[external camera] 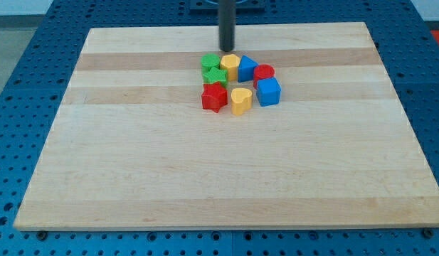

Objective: Push the green circle into the yellow hexagon

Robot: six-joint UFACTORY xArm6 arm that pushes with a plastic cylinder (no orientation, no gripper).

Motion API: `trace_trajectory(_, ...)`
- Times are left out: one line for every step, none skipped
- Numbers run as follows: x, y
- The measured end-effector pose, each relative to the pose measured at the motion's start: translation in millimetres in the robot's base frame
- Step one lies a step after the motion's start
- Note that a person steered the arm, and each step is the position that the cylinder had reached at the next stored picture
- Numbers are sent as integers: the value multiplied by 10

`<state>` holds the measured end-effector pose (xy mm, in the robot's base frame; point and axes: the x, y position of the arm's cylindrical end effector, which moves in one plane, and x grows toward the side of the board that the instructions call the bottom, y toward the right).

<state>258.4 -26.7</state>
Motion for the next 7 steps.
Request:
trace_trajectory(118, -401)
trace_trajectory(356, -680)
trace_trajectory(533, -680)
trace_trajectory(519, -650)
trace_trajectory(490, -632)
trace_trajectory(499, -589)
trace_trajectory(514, -579)
